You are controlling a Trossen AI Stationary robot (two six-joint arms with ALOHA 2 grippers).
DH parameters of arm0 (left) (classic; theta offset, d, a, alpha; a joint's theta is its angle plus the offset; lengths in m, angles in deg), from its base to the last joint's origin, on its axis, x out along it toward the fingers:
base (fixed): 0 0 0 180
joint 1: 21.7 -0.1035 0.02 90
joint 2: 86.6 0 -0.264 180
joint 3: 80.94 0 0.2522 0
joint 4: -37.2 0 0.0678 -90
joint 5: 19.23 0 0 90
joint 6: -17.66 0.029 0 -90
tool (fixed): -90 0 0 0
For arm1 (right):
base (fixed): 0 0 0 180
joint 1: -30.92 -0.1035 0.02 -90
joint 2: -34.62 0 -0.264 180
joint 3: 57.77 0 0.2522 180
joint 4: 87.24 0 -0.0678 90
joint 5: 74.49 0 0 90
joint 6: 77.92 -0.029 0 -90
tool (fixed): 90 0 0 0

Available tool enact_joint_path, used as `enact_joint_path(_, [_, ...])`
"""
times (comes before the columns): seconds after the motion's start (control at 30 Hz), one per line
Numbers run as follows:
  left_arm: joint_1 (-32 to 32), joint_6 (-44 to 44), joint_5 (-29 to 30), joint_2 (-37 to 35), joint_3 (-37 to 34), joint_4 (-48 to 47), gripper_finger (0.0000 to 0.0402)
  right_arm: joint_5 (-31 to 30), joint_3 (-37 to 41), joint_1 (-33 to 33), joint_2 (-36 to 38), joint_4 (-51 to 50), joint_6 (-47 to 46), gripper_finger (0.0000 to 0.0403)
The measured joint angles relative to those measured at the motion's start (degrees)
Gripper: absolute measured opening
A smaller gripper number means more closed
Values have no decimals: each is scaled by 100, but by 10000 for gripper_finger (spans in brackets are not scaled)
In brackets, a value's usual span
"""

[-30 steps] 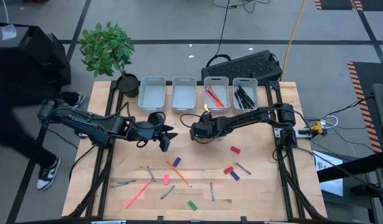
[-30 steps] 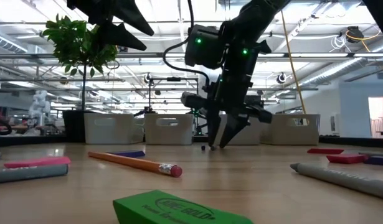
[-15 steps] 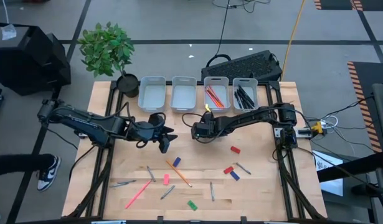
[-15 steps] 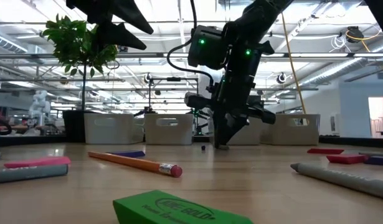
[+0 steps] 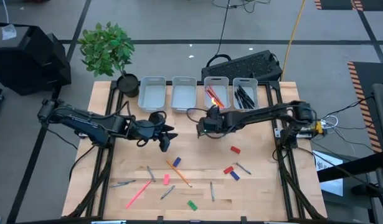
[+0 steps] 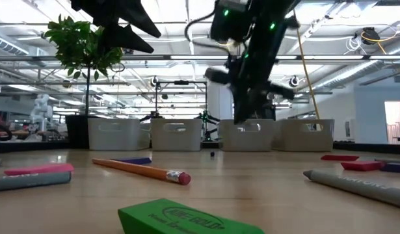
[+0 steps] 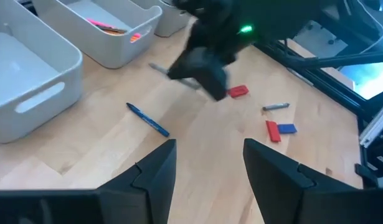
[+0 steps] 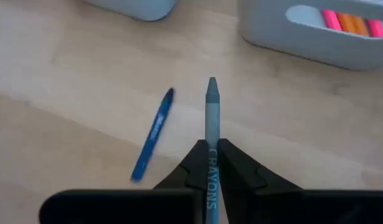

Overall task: Sort crayons/erasers/pens/pencils in bins
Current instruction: Put the gray crayon into the middle left gray bin

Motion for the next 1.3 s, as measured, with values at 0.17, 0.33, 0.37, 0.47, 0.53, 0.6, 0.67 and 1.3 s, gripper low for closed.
enact_joint_path(0.17, [-212,201,-30,-128,3,16,191,-102,-9,61,650,384,631,17])
enact_joint_path(0.33, [-487,535,-153,-489,4,-1,191,-34,-254,406,855,875,1369,17])
enact_joint_path(0.37, [-538,616,-155,-572,4,10,191,39,-396,501,829,915,1530,17])
enact_joint_path(0.47, [-663,903,-153,-820,4,-13,191,199,-900,782,609,1100,2097,17])
enact_joint_path(0.53, [-697,1036,-149,-965,4,-16,191,272,-1242,971,395,1200,2428,17])
enact_joint_path(0.6, [-730,1087,-150,-1122,4,-64,191,401,-1622,1163,128,1285,2676,18])
enact_joint_path(0.67, [-747,1084,-150,-1273,4,-32,191,529,-1978,1341,-139,1295,2898,18])
enact_joint_path(1.3, [-748,637,-80,-1837,4,-35,191,1089,-3883,2060,-2862,1071,3963,18])
